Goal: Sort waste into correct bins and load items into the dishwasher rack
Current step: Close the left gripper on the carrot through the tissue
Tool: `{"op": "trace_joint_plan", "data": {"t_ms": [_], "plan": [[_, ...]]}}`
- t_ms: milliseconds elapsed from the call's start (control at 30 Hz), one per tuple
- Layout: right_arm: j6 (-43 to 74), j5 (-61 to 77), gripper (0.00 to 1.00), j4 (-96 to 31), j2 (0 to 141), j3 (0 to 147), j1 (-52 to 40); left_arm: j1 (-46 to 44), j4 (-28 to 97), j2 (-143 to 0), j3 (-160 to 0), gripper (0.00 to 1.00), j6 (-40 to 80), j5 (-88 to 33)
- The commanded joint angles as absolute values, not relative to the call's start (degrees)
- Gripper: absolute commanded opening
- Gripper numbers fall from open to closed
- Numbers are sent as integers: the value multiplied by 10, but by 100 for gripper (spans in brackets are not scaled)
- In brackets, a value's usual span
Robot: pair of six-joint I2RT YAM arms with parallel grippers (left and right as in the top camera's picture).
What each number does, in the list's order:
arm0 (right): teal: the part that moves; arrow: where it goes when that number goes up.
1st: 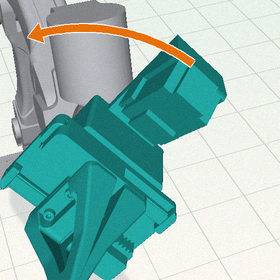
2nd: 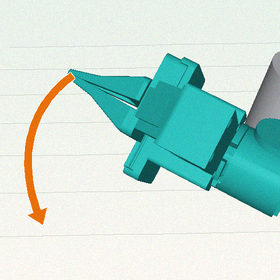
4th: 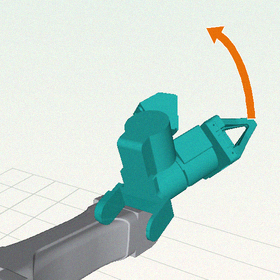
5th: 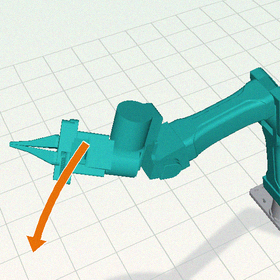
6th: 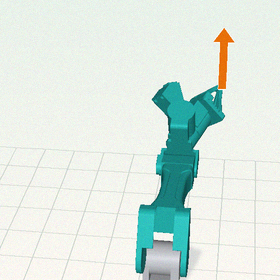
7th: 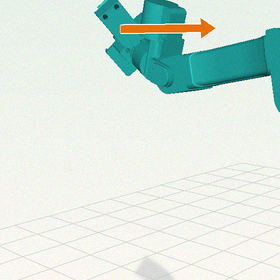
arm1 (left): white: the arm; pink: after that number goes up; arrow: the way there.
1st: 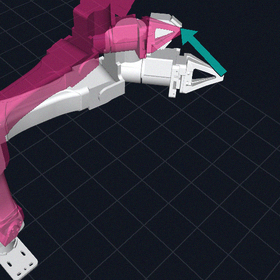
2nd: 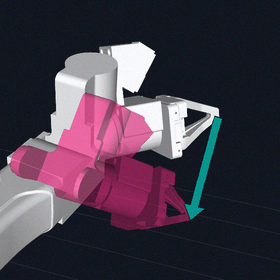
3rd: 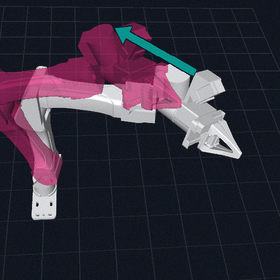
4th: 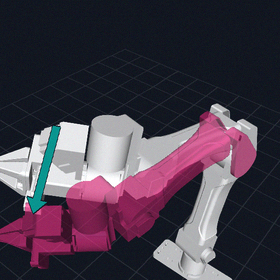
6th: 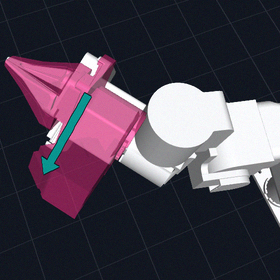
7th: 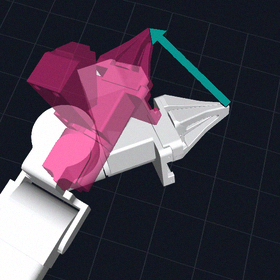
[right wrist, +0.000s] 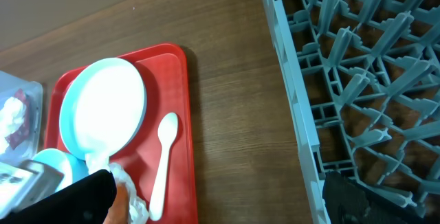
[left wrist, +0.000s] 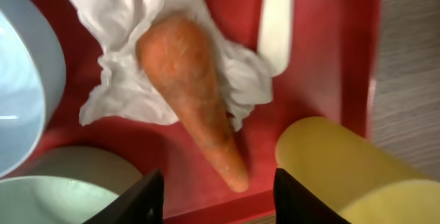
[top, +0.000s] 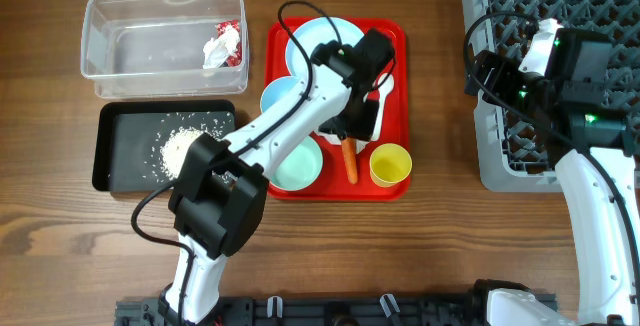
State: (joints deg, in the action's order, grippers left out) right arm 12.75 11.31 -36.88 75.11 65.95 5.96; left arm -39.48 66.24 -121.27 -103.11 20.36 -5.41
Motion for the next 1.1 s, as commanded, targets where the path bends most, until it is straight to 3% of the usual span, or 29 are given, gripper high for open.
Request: {"op": "trace_joint_plan", "data": {"t_ms": [0, 267, 700, 833, 967, 1067], "plan": [[122, 103, 100, -369, 756, 671, 61, -387, 635, -1217, -1000, 52, 230, -42], [122, 103, 100, -369, 756, 671, 61, -387, 563, -1220, -962, 54, 228, -36], [122, 103, 100, -369, 756, 671, 61, -387, 559, -1265, -957, 54, 227, -31], [122, 104, 100, -369, 756, 671, 61, -387, 559, -1265, -957, 28, 225, -31], [122, 103, 100, -369, 756, 671, 61, -387, 559, -1265, -957, 14, 223, -31], [122, 103, 100, -369, 756, 671, 61, -387, 561, -1264, -957, 10, 223, -31]]}}
